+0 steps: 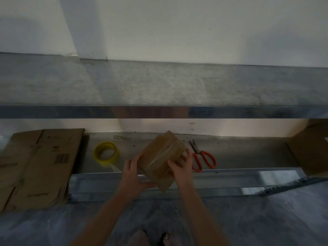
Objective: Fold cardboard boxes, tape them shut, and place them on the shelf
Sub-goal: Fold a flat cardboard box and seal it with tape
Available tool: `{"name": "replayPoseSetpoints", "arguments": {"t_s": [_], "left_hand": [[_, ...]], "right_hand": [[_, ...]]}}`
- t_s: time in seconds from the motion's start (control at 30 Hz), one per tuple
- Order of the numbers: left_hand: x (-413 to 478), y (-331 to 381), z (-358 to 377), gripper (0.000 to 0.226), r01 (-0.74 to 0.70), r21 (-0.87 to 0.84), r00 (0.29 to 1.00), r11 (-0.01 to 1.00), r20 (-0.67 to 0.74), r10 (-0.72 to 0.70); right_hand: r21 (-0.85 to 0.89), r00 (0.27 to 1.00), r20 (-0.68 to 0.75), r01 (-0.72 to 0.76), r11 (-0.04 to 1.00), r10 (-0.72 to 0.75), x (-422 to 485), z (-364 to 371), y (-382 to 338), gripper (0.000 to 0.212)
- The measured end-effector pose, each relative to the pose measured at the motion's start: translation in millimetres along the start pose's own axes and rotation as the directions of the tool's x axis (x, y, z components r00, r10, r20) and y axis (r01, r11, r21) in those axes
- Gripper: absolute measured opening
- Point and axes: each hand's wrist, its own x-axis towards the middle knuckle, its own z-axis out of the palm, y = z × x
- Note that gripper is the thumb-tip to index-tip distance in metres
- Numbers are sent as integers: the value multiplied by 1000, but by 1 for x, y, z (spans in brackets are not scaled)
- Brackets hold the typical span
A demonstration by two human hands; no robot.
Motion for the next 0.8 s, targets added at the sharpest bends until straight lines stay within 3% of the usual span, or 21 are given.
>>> {"name": "replayPoseSetpoints", "arguments": {"t_s": [0.1,0.2,0.27,0.37,0.43,0.53,0.67,0.8], "left_hand": [[-18,-3,10,104,82,-107,996,991,-17,-84],[-13,6,10,80,132,-197,987,971,-60,-147],[-4,19,10,72,141,-235,978,962,-116,-172],[7,30,17,79,111,-102,982,989,-144,-125],[13,32,20,79,80,-11,986,997,-143,-81],[28,31,19,77,24,0,999,1000,-39,-24],[45,24,16,75,5,49,998,999,57,-8],[48,23,14,76,-14,85,994,996,108,5]], "right_hand": [[-69,990,124,-63,996,72,13,-7,-12,89],[-82,989,108,-94,992,103,18,-6,-18,86],[-102,993,91,-60,993,70,16,-2,-16,72],[-177,964,263,90,980,-41,3,-3,-13,67],[-276,925,355,241,930,-135,0,-7,-14,77],[-453,908,342,385,804,-242,16,-19,-10,78],[-610,917,363,368,702,-166,35,-31,-3,78],[-689,905,379,416,594,-195,39,-27,-4,79]]}}
